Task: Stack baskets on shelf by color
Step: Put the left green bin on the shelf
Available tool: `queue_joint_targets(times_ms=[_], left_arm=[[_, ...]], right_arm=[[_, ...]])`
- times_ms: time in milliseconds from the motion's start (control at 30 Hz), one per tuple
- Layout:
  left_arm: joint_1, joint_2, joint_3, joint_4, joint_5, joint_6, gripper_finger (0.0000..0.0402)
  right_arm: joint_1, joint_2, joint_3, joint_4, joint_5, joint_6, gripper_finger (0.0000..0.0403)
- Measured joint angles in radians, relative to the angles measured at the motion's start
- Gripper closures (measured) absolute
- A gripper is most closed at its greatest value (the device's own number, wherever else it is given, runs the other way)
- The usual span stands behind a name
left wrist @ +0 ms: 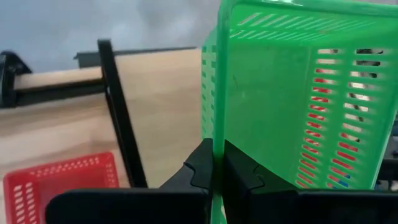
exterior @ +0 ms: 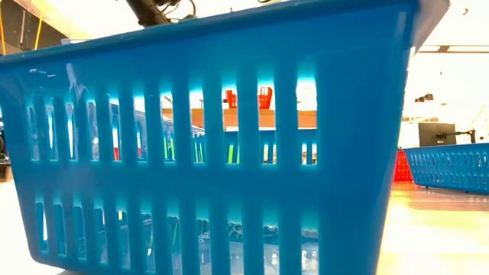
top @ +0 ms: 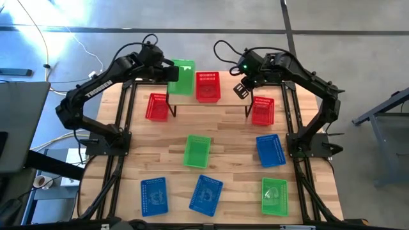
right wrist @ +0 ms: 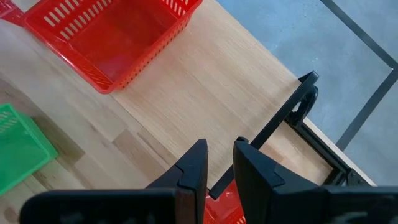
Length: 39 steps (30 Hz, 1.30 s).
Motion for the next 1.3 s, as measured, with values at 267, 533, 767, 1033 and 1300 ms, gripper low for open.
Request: queue_joint_targets(times_ms=[267, 533, 767, 1033, 1300], left_arm=[[0.003, 0.029, 0.0, -0.041, 0.022, -0.034, 0.0397], [0.003, 0.041, 0.0, -0.077, 0.036, -0.103, 0.0397], [0.003, 0.042, -0.001, -0.083, 0.048, -0.122, 0.0397], [0.003, 0.063, -0.001, -0.109, 0.024, -0.133, 0.0397], [0.002, 0.113, -0.002, -0.091, 0.051, -0.106, 0.0397]], right_arm=[[0.0, 0.0, 0.0, -0.007, -0.002, 0.0, 0.0341], [0.0, 0.0, 0.0, -0.013, -0.002, 0.0, 0.0341], [0.0, 0.0, 0.0, -0.04, -0.002, 0.02, 0.0341], [0.023, 0.0, 0.0, -0.052, 0.001, 0.027, 0.0341], [0.069, 0.0, 0.0, -0.052, 0.001, 0.045, 0.0341]])
